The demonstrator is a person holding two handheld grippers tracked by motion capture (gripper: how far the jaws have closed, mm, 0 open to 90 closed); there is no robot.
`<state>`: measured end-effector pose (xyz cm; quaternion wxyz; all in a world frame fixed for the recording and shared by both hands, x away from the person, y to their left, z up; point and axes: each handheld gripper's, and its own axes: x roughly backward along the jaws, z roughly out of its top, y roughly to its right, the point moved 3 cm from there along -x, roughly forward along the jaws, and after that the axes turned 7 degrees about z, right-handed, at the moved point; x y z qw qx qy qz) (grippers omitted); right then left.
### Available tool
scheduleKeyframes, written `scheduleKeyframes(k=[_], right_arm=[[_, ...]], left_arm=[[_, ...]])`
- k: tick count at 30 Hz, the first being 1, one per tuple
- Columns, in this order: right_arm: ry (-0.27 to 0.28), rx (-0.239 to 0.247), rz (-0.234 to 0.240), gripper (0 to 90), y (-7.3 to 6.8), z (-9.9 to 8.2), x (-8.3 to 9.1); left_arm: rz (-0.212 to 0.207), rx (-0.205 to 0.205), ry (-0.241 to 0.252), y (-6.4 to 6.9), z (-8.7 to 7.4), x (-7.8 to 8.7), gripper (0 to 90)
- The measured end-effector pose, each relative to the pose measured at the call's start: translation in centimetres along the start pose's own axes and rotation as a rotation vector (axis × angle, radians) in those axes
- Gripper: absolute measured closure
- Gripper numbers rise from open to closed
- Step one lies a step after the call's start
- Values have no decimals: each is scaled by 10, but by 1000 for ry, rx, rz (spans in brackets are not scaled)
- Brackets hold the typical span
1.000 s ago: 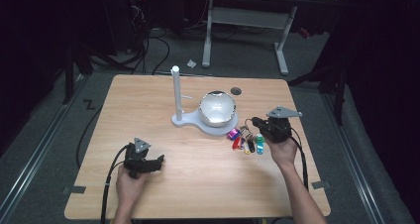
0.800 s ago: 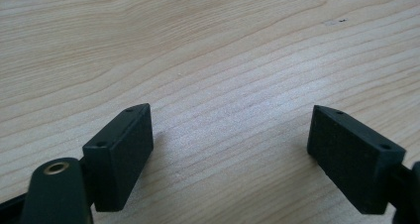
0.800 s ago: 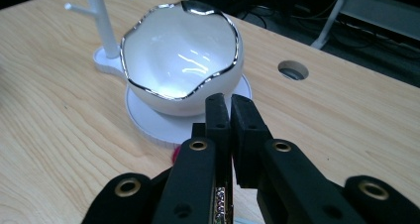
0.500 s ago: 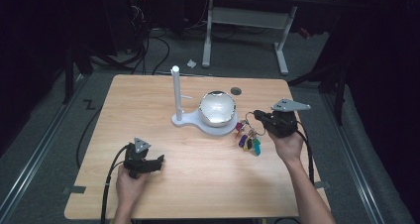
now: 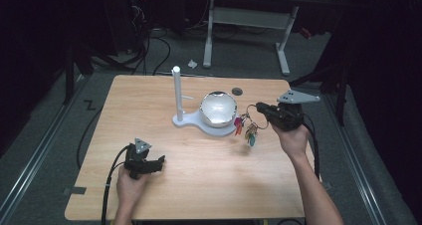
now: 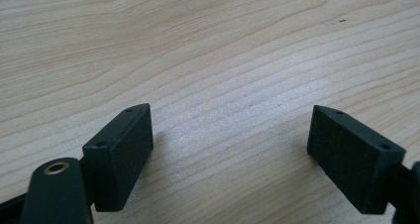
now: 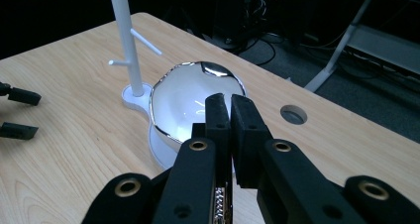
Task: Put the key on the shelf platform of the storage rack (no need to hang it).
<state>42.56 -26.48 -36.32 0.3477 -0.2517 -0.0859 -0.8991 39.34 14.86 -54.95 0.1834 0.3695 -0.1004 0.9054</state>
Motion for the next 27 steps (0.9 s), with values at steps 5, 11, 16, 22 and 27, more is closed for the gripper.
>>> scheduleKeyframes(k=[5,11,16,22,27], right_arm=[[11,5,13,876,-1,10,3],[22,16,33,876,-3,26,4],[36,30,54,876,-6,40,5],[36,40,69,876,-8,56,1],[44,36,86,876,-7,66,-3]], left_arm=[[0,0,0,0,0,0,184],[0,0,0,0,0,0,184],[0,0,0,0,0,0,184],[0,0,-1,0,0,0,185],[-1,0,-1,0,0,0,185]])
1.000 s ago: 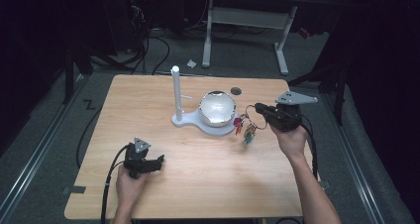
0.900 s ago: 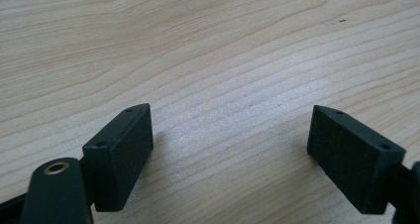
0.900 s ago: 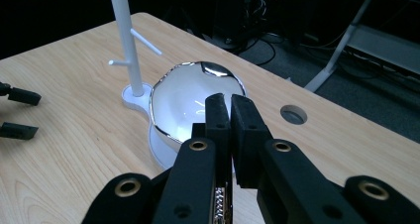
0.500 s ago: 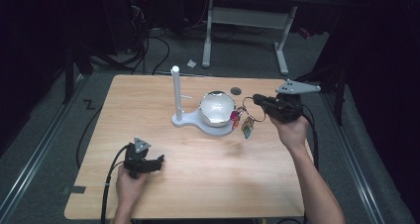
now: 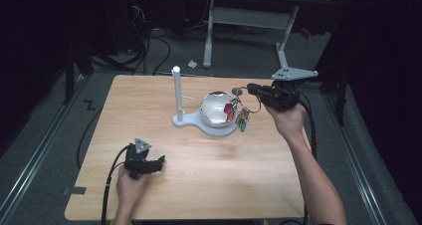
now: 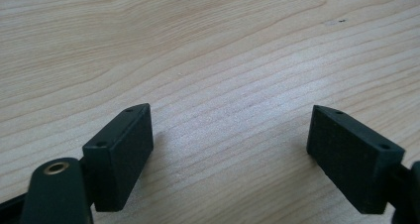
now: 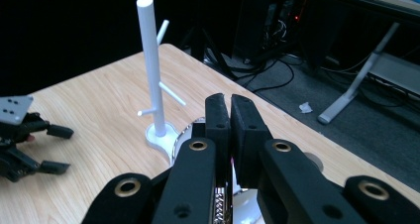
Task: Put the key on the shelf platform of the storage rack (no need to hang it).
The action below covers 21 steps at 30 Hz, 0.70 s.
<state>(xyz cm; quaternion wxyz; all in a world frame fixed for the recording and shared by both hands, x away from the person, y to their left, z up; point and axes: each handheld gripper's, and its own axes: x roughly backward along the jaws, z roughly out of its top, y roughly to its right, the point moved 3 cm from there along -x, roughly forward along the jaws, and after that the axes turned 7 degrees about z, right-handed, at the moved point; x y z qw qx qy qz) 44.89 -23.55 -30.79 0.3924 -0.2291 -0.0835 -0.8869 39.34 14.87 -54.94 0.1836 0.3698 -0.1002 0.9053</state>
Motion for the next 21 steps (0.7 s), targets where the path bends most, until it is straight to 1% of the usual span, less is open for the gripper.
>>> scheduleKeyframes(k=[2,8,11,12,15,21], right_arm=[[2,-8,7,876,1,3,-3],[-7,-6,17,876,2,14,-13],[-5,-7,21,876,2,16,-15],[-3,-19,27,877,3,18,-18],[-8,-22,28,877,3,20,-21],[-7,-18,29,876,6,25,-28]], left_arm=[[0,0,0,0,0,0,185],[-1,2,0,0,0,0,185],[0,0,0,0,0,0,185],[0,1,0,0,0,0,185],[0,1,1,0,0,0,185],[0,0,-1,0,0,0,185]])
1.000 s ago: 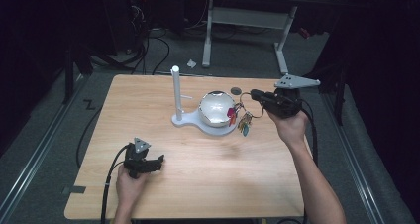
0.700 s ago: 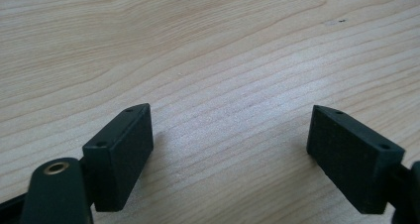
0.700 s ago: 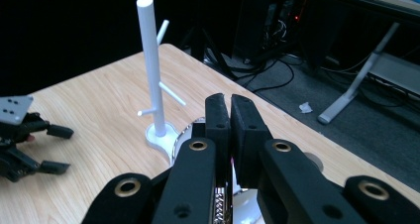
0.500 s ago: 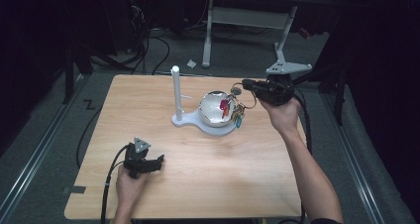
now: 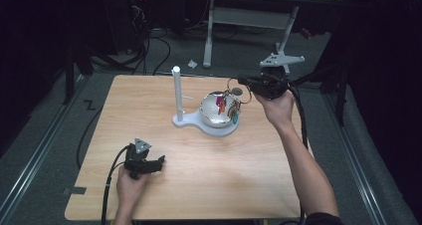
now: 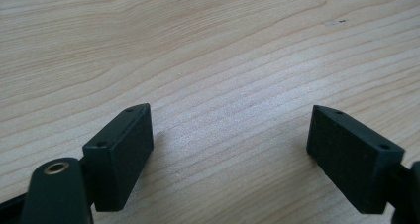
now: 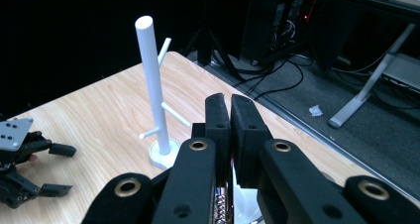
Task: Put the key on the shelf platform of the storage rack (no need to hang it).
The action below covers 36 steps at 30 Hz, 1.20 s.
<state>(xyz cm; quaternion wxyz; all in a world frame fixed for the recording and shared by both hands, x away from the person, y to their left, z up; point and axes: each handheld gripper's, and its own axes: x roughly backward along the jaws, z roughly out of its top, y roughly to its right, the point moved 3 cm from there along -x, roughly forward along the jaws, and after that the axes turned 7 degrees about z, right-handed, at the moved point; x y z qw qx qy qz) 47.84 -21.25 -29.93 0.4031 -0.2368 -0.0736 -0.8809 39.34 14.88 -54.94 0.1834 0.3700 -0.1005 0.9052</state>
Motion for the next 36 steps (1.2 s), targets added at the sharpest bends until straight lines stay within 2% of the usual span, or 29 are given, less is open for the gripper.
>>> scheduleKeyframes(k=[15,28,36], right_arm=[[-17,-29,-11,876,11,2,-28],[-61,-39,-8,876,14,-11,-57],[-86,-33,-12,875,14,-19,-68]], left_arm=[[0,3,2,0,0,0,186],[-1,3,2,0,0,0,186],[0,1,1,0,0,0,186]])
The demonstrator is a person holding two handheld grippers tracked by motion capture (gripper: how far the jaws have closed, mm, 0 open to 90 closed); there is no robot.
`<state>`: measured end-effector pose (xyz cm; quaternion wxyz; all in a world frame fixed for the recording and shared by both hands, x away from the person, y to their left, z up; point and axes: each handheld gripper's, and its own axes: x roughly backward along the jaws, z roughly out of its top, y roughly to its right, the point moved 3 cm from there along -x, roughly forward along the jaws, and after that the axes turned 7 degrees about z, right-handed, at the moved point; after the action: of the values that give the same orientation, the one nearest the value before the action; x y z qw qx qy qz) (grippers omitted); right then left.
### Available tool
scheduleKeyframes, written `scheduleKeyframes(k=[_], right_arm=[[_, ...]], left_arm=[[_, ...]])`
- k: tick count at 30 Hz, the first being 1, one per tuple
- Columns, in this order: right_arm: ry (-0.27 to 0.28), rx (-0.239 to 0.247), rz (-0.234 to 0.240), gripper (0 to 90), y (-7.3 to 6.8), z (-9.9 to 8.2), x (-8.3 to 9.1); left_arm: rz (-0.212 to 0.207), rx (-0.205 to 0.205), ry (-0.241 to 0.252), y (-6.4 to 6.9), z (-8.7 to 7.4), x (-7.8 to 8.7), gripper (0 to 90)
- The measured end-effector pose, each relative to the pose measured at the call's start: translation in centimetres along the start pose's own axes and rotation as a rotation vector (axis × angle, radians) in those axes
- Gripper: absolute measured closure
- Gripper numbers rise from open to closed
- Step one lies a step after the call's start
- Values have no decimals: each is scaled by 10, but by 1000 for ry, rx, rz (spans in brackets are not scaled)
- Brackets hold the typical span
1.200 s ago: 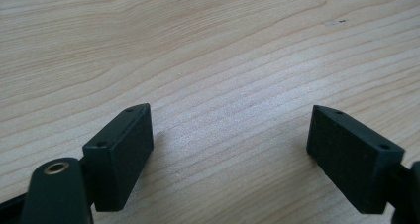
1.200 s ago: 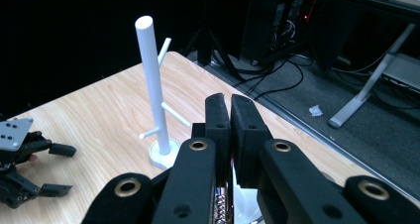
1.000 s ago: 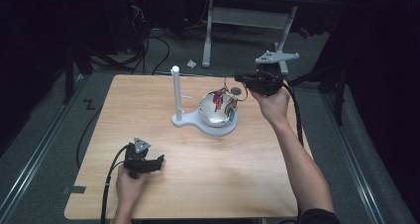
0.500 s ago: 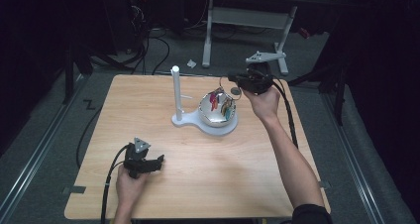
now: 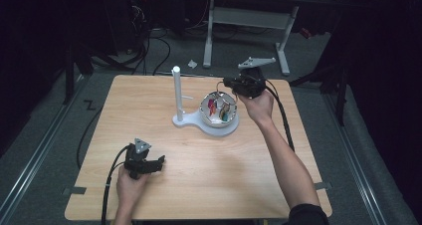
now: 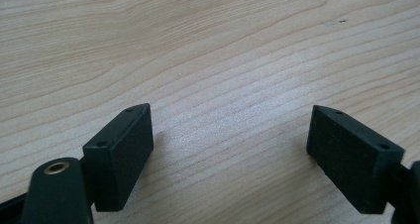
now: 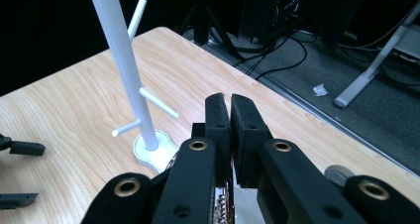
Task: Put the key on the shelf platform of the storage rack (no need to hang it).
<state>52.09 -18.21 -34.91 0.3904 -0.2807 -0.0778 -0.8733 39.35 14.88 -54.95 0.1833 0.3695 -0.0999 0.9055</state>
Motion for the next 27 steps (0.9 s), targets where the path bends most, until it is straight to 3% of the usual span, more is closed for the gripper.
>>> scheduleKeyframes(k=[27], right_arm=[[-66,-47,9,874,11,-34,-31]], left_arm=[[0,2,1,0,0,0,187]])
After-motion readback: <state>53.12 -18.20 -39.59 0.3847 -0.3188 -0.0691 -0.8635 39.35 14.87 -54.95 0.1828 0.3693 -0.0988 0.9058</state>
